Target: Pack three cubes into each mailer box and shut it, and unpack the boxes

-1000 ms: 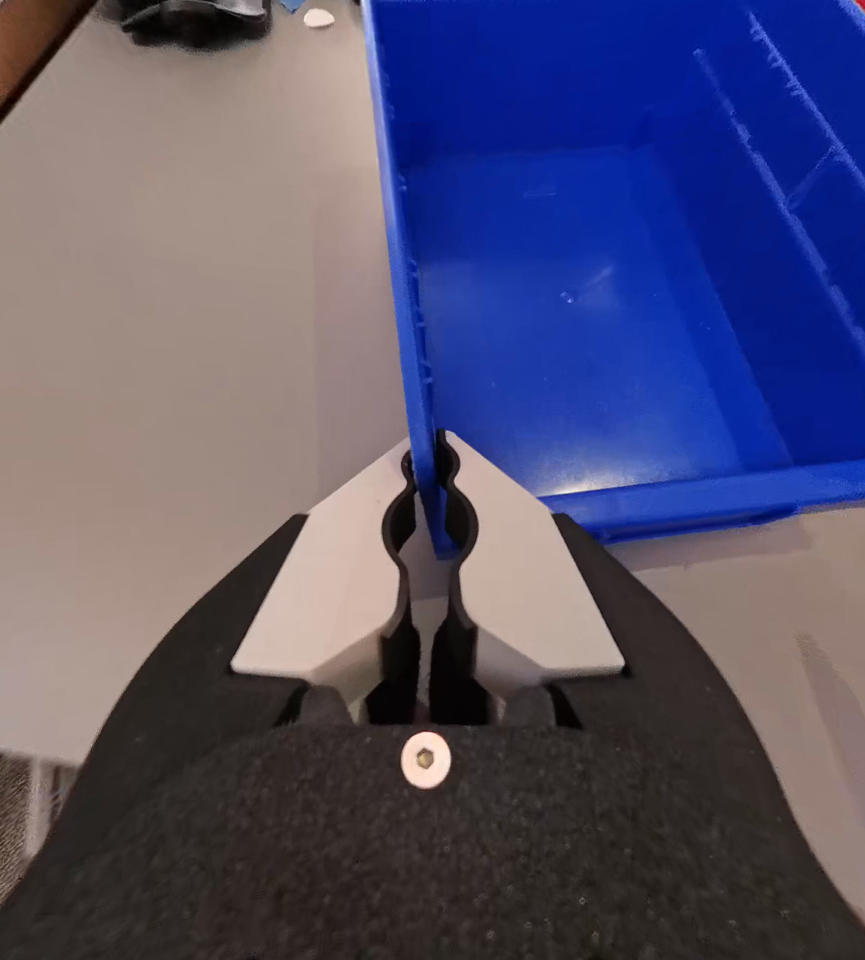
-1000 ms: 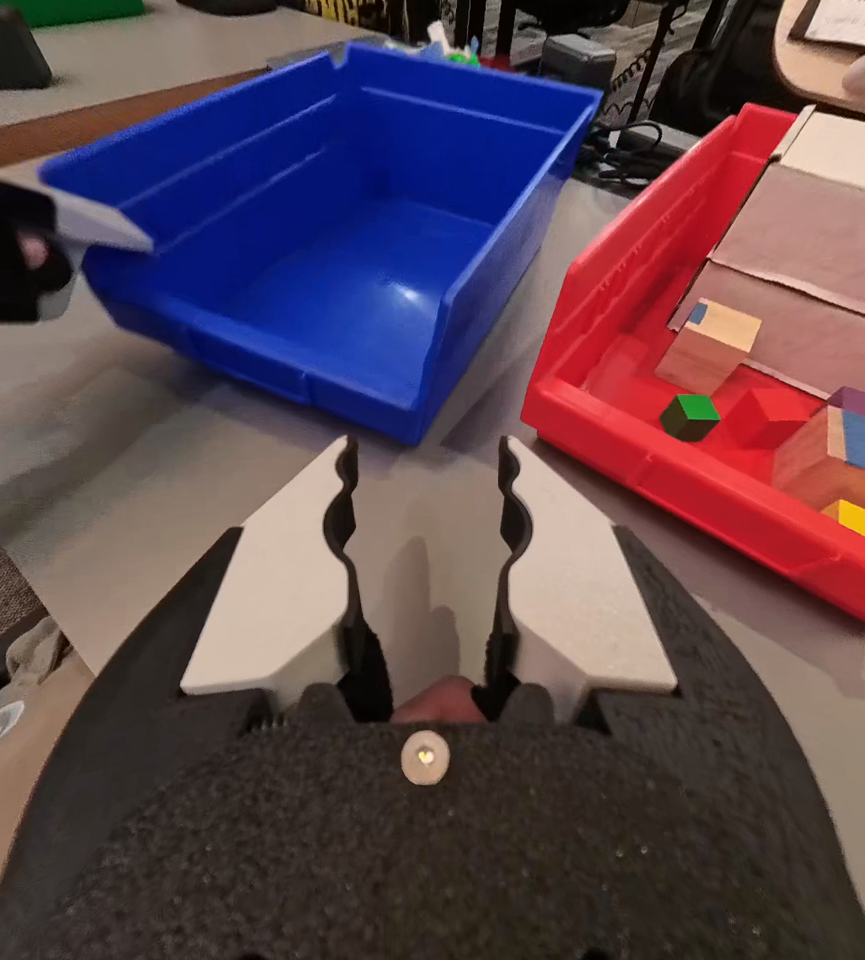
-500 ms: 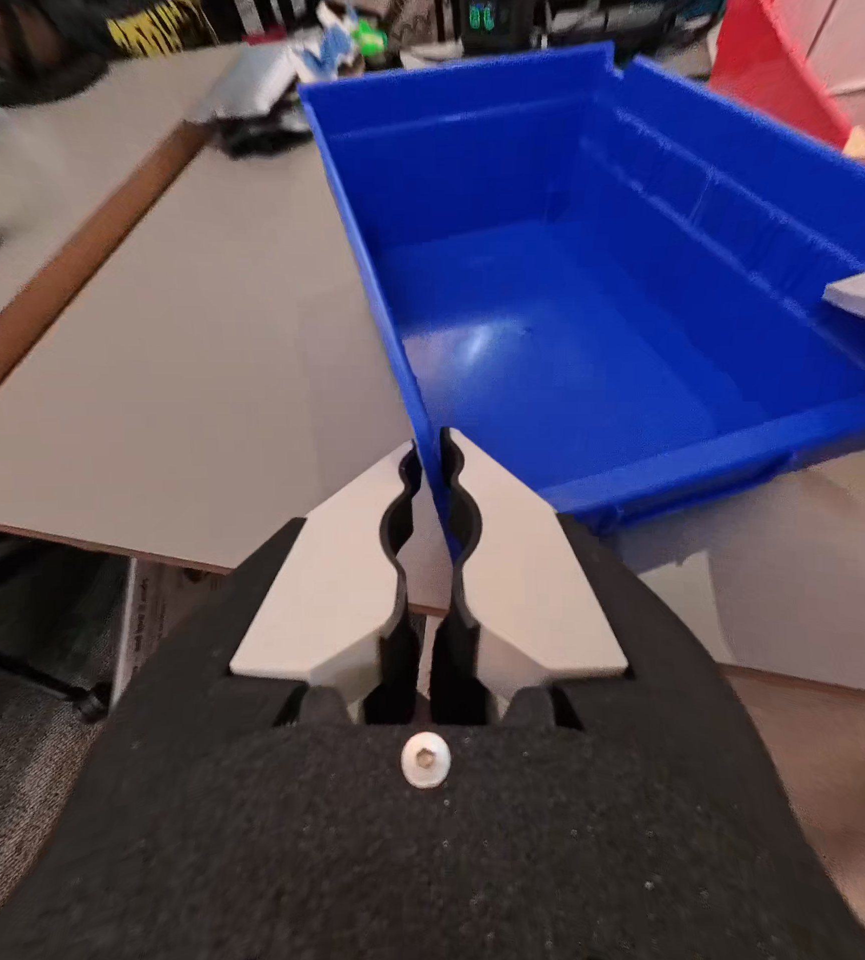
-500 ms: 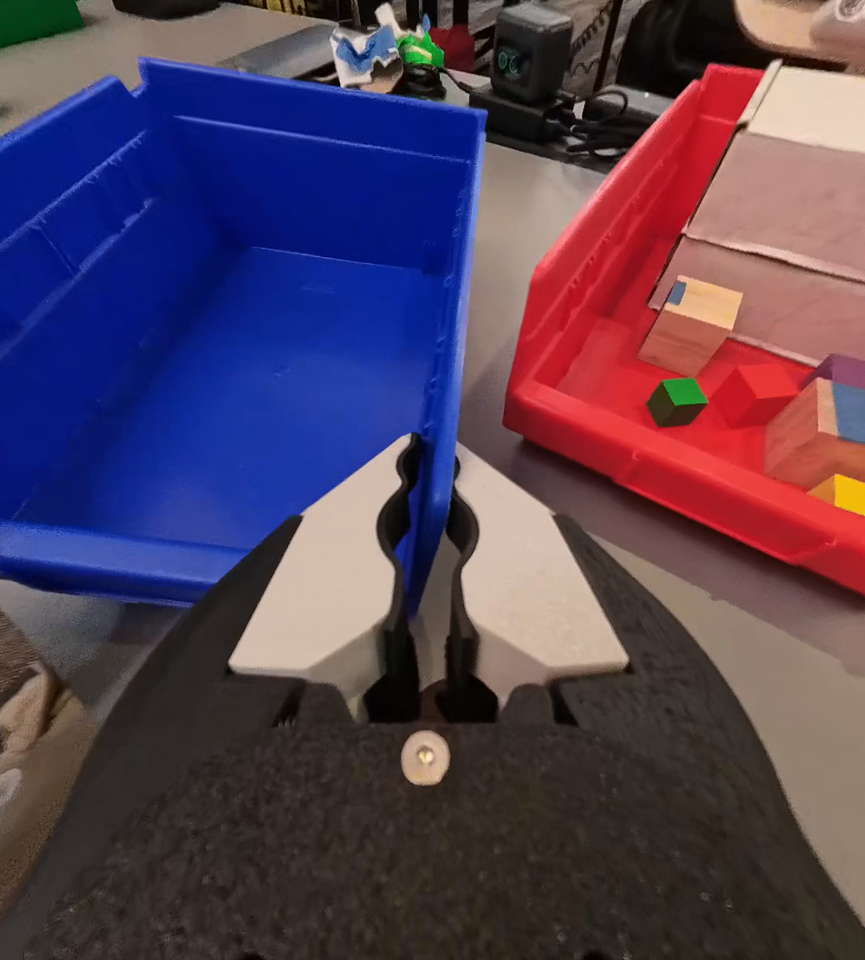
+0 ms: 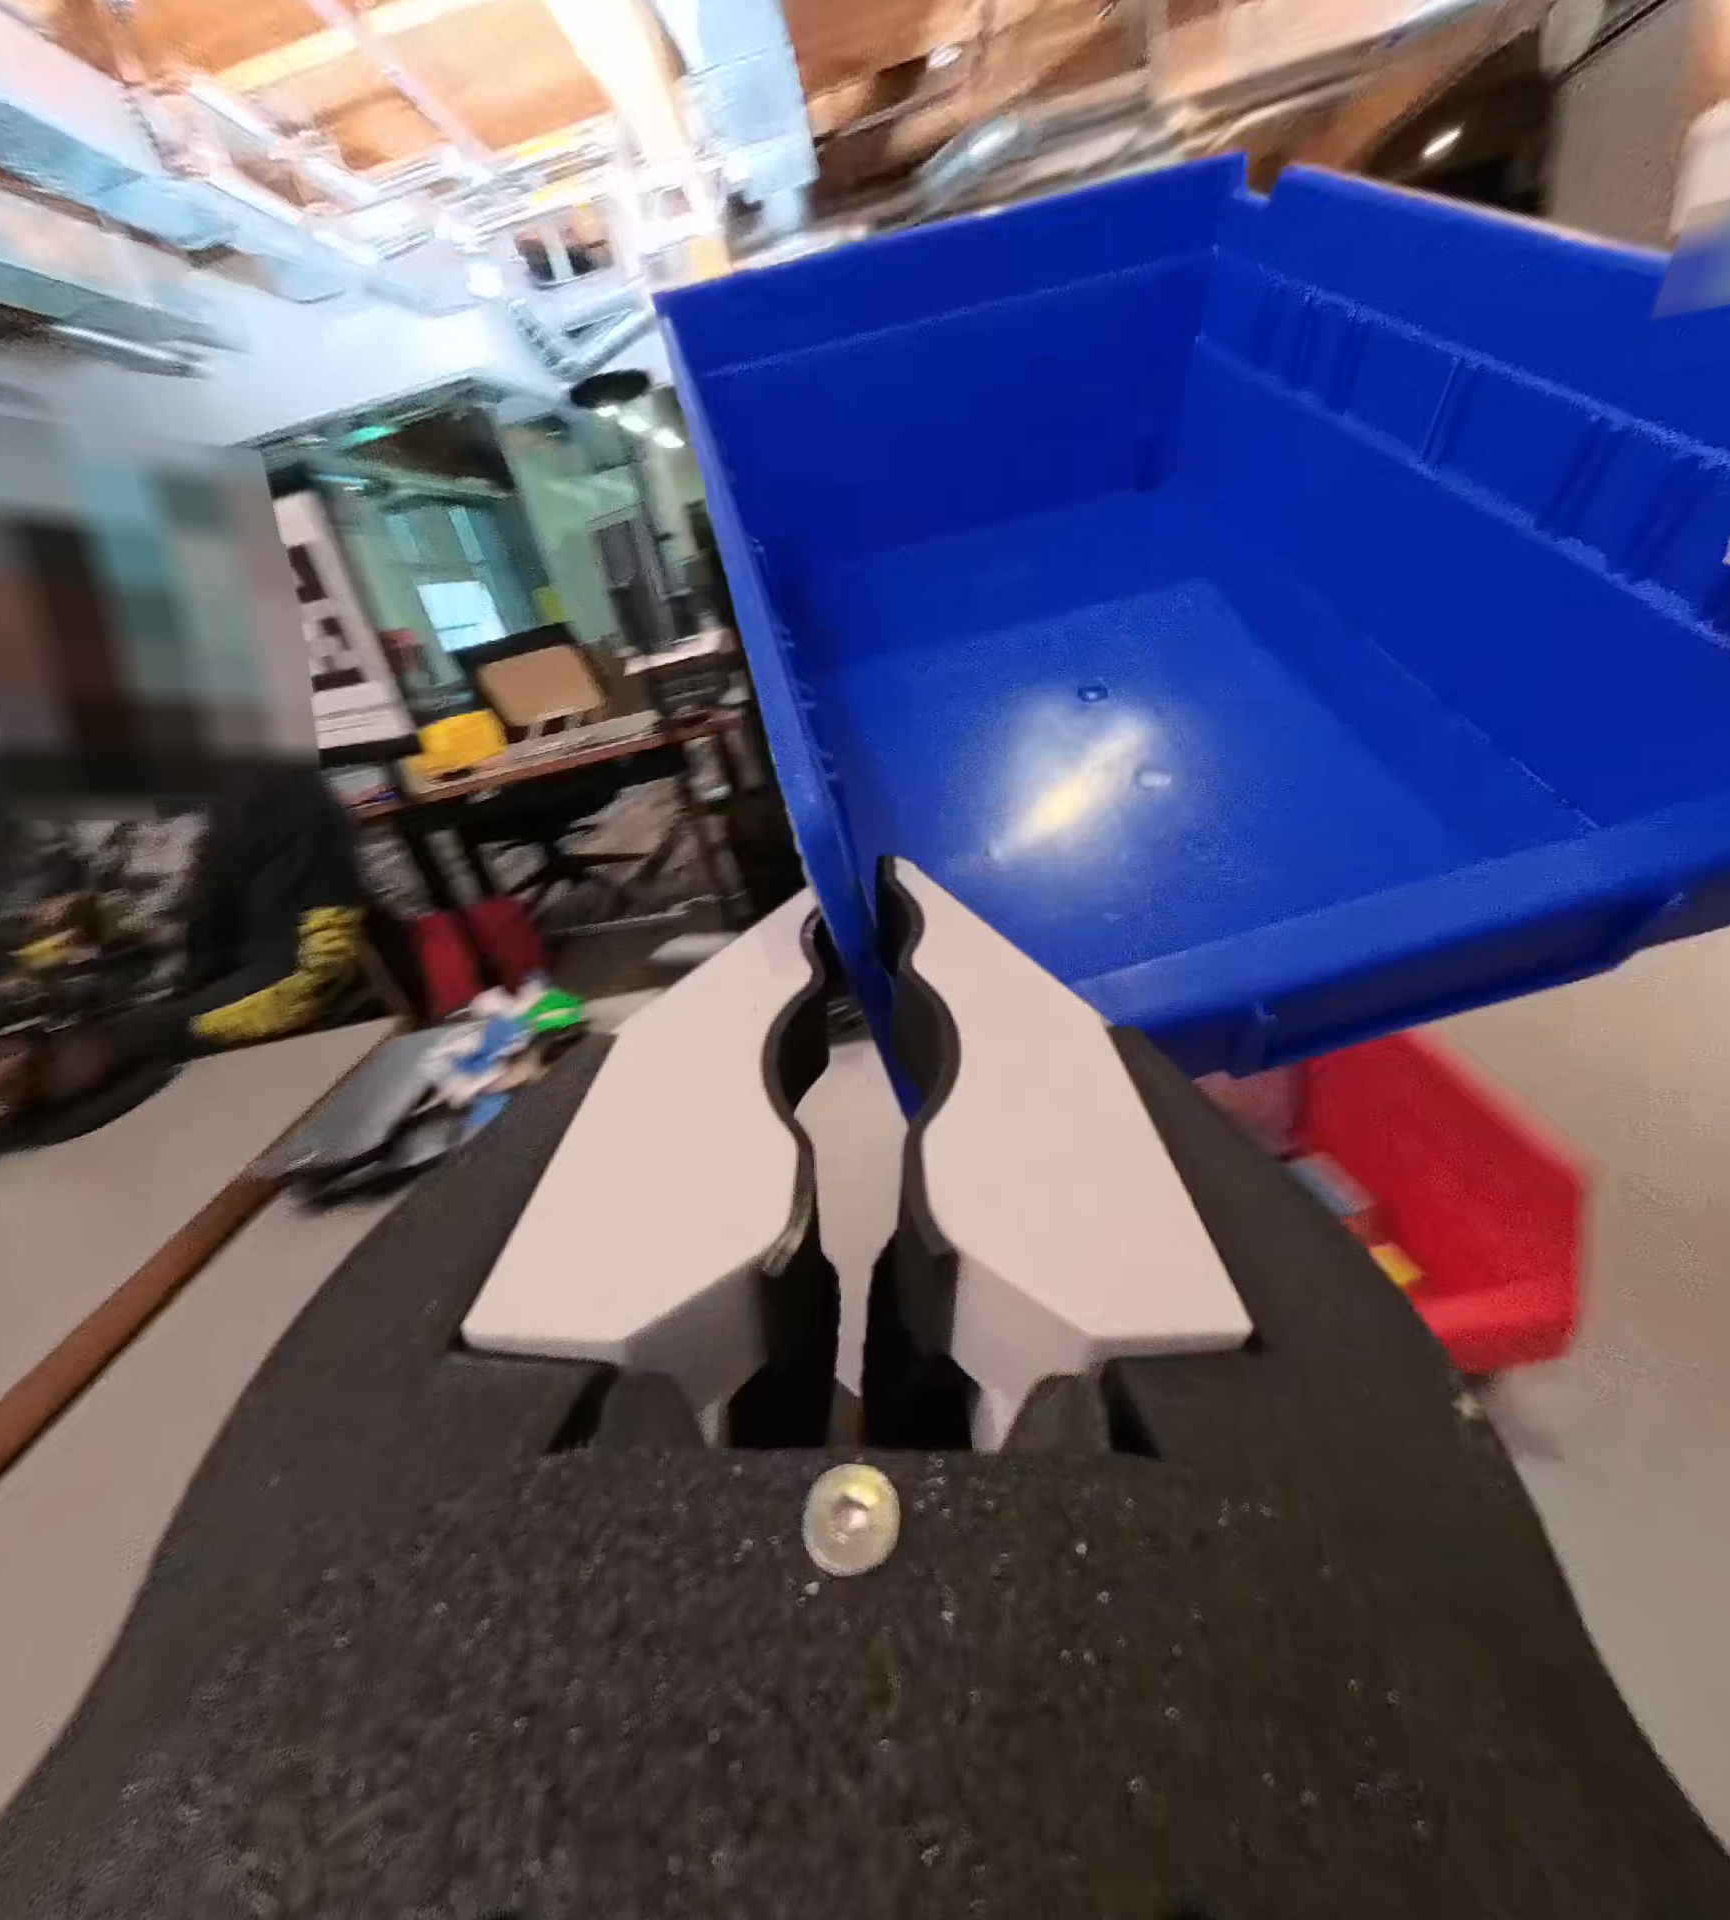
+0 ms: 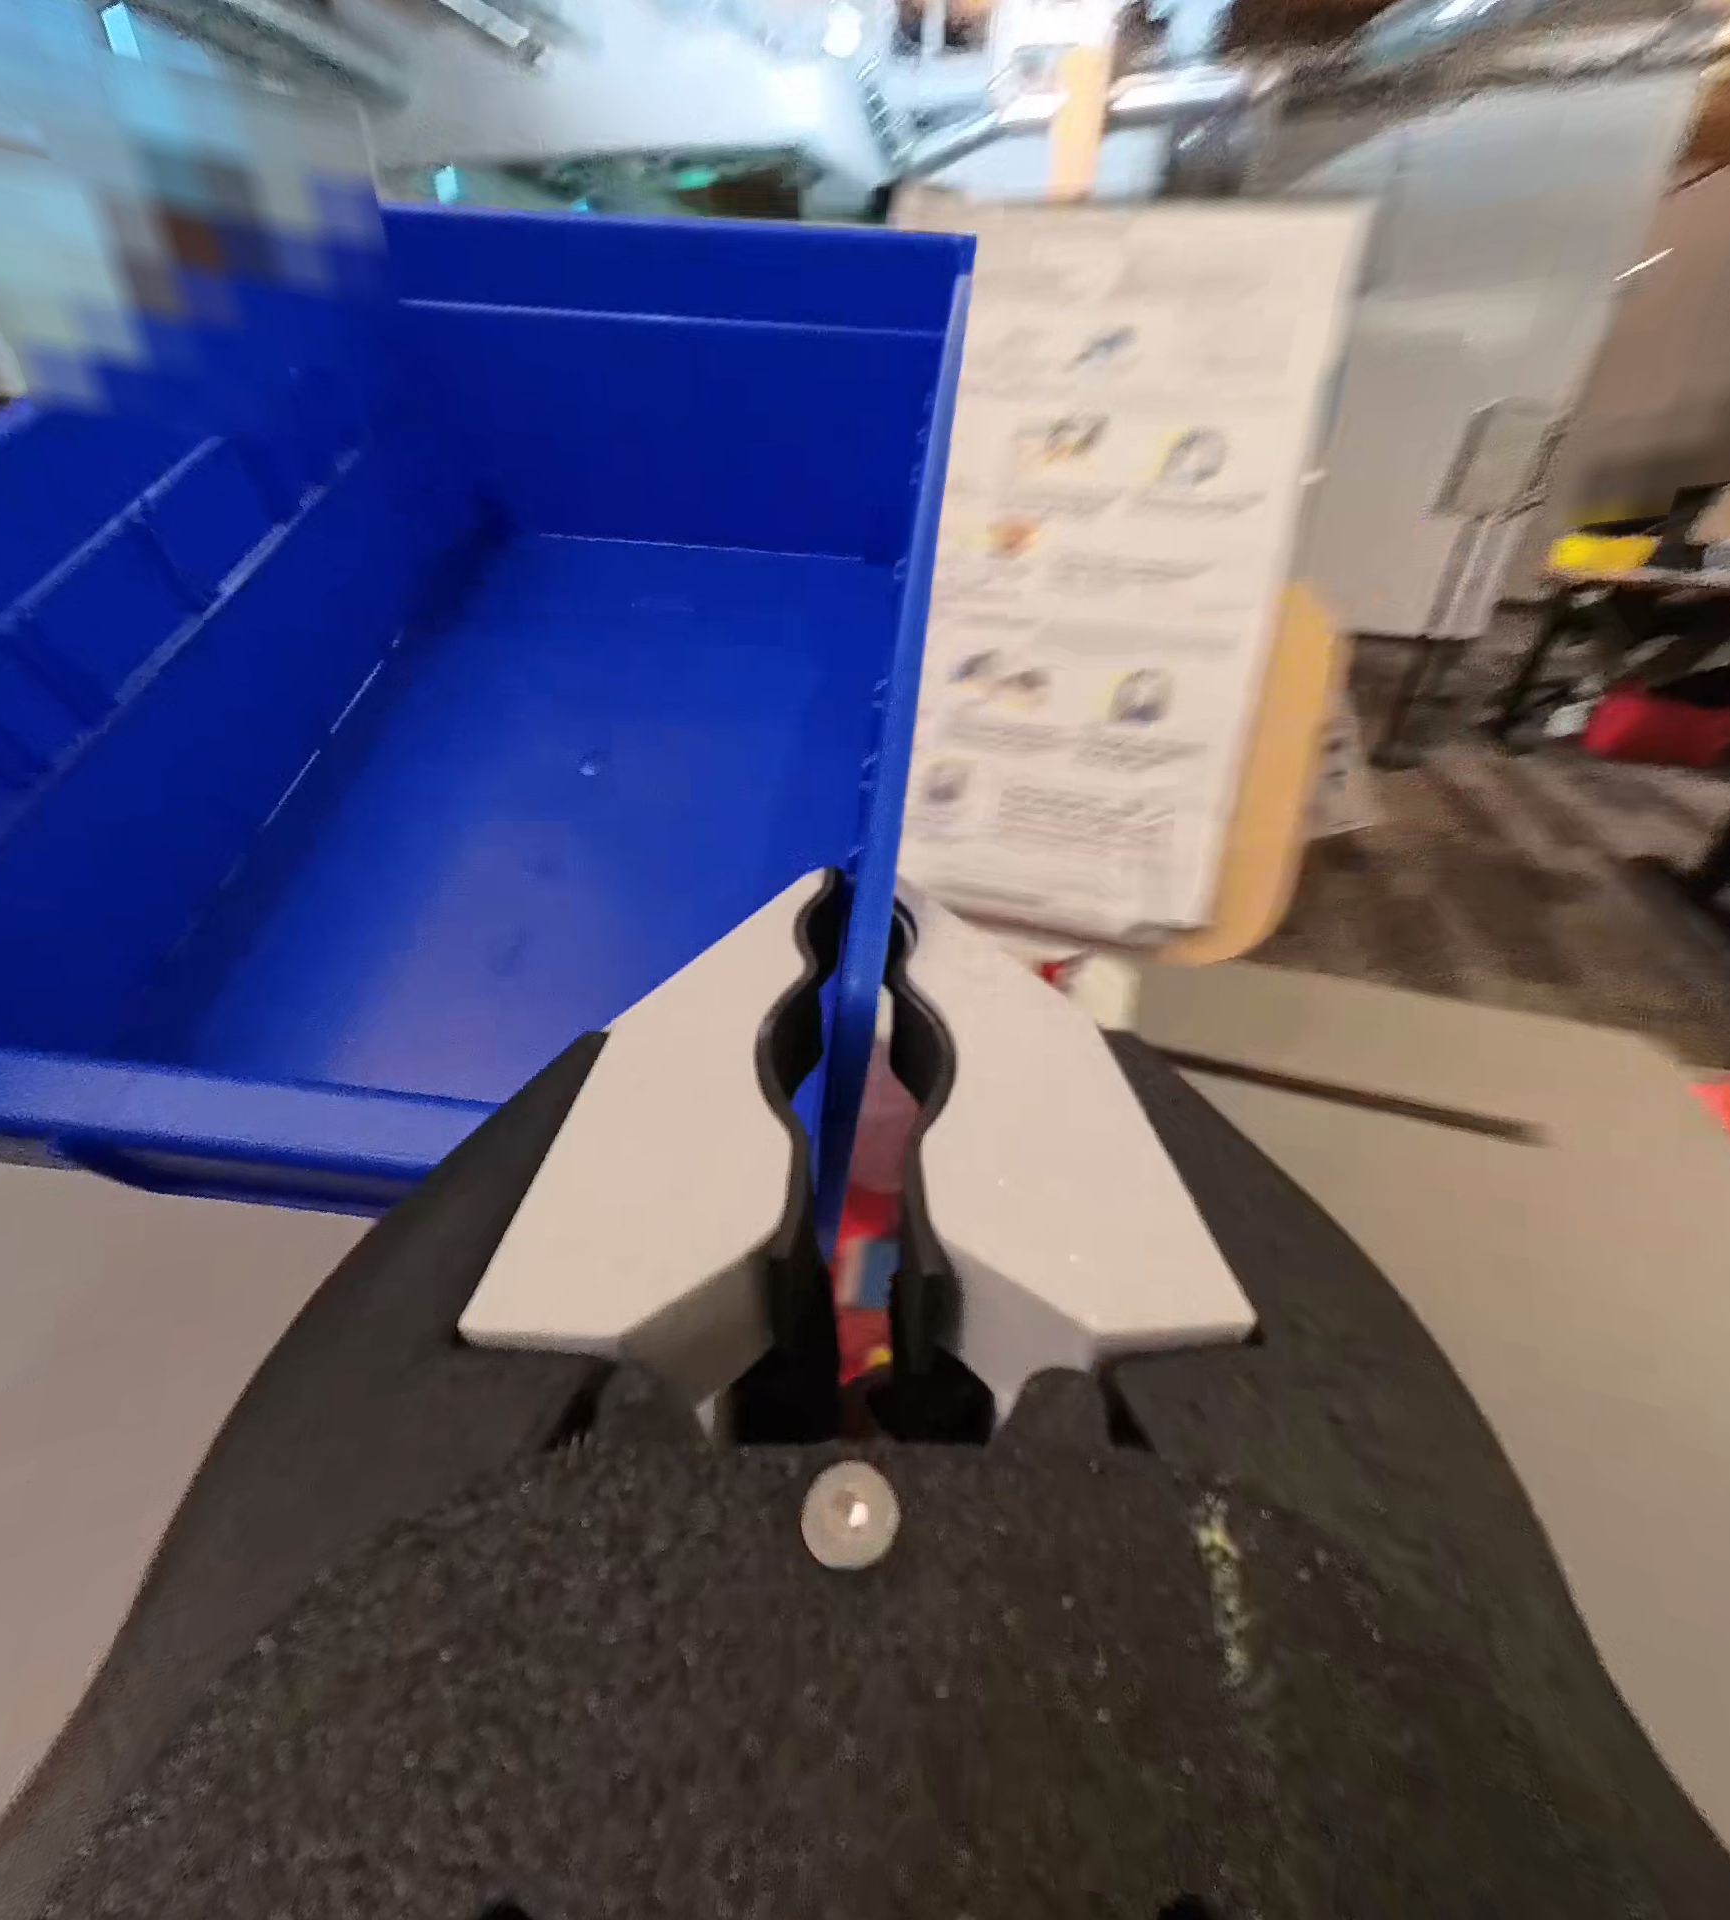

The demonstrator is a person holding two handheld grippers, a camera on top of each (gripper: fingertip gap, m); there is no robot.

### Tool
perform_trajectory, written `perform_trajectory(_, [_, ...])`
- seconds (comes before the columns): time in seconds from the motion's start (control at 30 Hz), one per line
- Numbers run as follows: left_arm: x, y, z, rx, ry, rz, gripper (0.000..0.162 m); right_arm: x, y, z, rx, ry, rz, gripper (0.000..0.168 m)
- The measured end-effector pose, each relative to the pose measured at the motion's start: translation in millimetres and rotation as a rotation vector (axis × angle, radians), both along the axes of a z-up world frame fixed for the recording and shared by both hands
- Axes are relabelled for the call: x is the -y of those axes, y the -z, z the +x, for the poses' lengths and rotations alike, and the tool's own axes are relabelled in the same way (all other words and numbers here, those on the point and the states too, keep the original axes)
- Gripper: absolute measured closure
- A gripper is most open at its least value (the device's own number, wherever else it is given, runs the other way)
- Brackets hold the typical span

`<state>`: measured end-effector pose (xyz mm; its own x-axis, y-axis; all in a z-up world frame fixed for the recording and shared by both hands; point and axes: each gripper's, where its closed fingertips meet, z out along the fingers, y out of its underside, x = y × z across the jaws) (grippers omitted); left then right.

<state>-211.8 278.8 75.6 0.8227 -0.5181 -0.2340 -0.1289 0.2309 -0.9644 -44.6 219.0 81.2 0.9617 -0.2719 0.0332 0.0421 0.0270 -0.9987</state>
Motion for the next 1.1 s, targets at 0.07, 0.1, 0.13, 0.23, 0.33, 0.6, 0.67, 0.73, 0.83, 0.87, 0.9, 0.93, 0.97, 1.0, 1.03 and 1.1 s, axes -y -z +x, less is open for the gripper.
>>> perform_trajectory(0.07, [7.7,-10.2,60.1,0.03,0.099,-0.016,0.161,23.6,-23.5,51.8,0.023,0.108,0.033,0.164])
perform_trajectory(0.1, [14.0,-10.7,91.0,0.041,0.142,-0.029,0.16,37.2,-30.4,78.1,0.022,0.16,0.04,0.165])
perform_trajectory(0.13, [22.0,-7.6,122.4,0.049,0.184,-0.051,0.16,51.5,-33.6,104.8,0.016,0.212,0.039,0.165])
perform_trajectory(0.23, [53.4,23.2,212.9,0.037,0.295,-0.137,0.16,96.8,-23.0,184.5,-0.002,0.359,-0.01,0.165])
perform_trajectory(0.33, [86.7,78.5,283.3,-0.032,0.357,-0.24,0.16,135.3,20.3,254.9,-0.055,0.458,-0.115,0.164])
perform_trajectory(0.6, [129.8,207.1,344.2,-0.255,0.381,-0.398,0.159,178.7,181.4,334.3,-0.3,0.437,-0.363,0.164])
perform_trajectory(0.67, [132.9,220.2,344.4,-0.28,0.392,-0.407,0.158,178.8,203.5,337.5,-0.272,0.423,-0.439,0.164])
perform_trajectory(0.73, [130.1,226.7,343.0,-0.299,0.378,-0.411,0.157,174.5,214.0,340.9,-0.167,0.405,-0.478,0.162])
perform_trajectory(0.83, [124.4,233.2,337.5,-0.29,0.38,-0.456,0.155,164.2,228.0,338.0,-0.25,0.359,-0.476,0.163])
perform_trajectory(0.87, [123.3,233.2,335.4,-0.282,0.384,-0.457,0.154,160.8,230.7,336.7,-0.258,0.352,-0.472,0.163])
perform_trajectory(0.9, [124.0,233.9,334.9,-0.291,0.397,-0.454,0.153,157.9,231.9,335.6,-0.251,0.346,-0.472,0.162])
perform_trajectory(0.93, [125.0,234.9,335.3,-0.308,0.407,-0.449,0.151,156.8,232.2,336.0,-0.24,0.353,-0.479,0.163])
perform_trajectory(0.97, [128.2,235.7,336.5,-0.332,0.429,-0.445,0.142,156.8,233.3,336.4,-0.238,0.357,-0.498,0.162])
perform_trajectory(1.0, [132.5,236.6,337.5,-0.363,0.461,-0.441,0.133,156.6,234.3,336.9,-0.243,0.36,-0.51,0.162])
perform_trajectory(1.03, [135.7,237.5,336.8,-0.394,0.485,-0.436,0.132,156.1,235.3,337.7,-0.242,0.366,-0.516,0.162])
perform_trajectory(1.1, [141.8,234.3,330.5,-0.44,0.544,-0.428,0.132,155.6,238.2,339.5,-0.207,0.395,-0.544,0.159])
